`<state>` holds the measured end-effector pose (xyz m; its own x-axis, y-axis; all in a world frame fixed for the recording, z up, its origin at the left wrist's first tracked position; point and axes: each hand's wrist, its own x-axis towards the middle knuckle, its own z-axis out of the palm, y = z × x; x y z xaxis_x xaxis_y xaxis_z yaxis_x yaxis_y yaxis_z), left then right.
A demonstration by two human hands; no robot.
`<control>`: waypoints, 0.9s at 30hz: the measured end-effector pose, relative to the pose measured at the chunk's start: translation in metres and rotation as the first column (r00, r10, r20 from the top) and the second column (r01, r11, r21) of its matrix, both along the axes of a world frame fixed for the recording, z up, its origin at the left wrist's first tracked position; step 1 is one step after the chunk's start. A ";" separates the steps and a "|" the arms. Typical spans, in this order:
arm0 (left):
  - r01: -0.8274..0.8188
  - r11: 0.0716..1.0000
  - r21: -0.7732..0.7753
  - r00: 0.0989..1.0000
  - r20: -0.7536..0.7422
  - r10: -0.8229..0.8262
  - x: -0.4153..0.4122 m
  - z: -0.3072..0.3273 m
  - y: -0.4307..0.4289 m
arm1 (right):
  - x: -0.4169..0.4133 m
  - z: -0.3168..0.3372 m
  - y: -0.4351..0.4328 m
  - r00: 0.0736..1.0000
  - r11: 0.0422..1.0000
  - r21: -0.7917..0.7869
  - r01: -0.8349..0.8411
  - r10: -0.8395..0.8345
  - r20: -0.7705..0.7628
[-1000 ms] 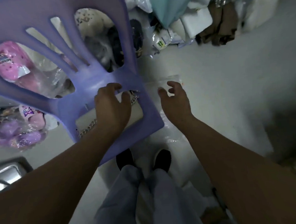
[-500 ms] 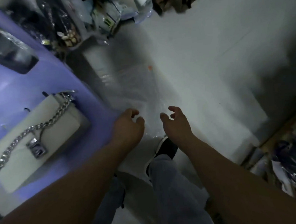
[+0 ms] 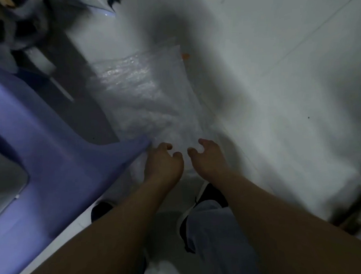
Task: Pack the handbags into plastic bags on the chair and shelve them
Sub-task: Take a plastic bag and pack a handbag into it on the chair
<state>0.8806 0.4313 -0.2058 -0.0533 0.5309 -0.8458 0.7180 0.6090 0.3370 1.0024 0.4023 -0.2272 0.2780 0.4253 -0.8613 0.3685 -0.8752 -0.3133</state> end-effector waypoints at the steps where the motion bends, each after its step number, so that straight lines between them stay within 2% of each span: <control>1: -0.003 1.000 -0.001 1.000 -0.002 0.003 0.000 -0.005 -0.002 | 0.000 -0.006 -0.001 1.000 1.000 -0.012 -0.018 0.018 0.004; 4: -0.013 1.000 0.011 1.000 -0.008 0.013 0.000 -0.013 -0.003 | -0.003 -0.013 -0.001 0.992 0.996 0.011 -0.085 0.084 0.089; 8: -0.036 0.999 0.018 0.999 -0.028 0.036 -0.003 -0.013 -0.003 | -0.011 -0.010 0.001 0.970 0.993 0.068 -0.092 0.074 0.233; 12: -0.037 0.999 0.025 0.999 -0.024 0.038 -0.004 -0.006 -0.001 | -0.018 -0.002 0.010 0.976 0.991 0.101 -0.091 0.069 0.205; 15: -0.026 0.999 0.043 0.999 -0.036 0.028 -0.002 -0.002 0.000 | -0.019 0.006 0.015 0.995 0.987 0.158 0.037 -0.051 0.084; 18: -0.027 0.999 0.045 0.999 -0.035 0.029 0.000 0.003 -0.003 | -0.019 0.011 0.019 0.981 0.972 0.141 0.189 -0.192 0.012; 22: -0.020 0.998 0.060 0.999 -0.029 0.022 0.000 0.008 -0.004 | -0.021 0.013 0.022 0.954 0.950 0.124 0.286 -0.294 0.053; 27: -0.057 0.995 0.082 0.998 -0.028 0.059 -0.006 0.010 0.007 | -0.016 0.018 0.022 0.901 0.938 0.170 0.303 -0.340 0.271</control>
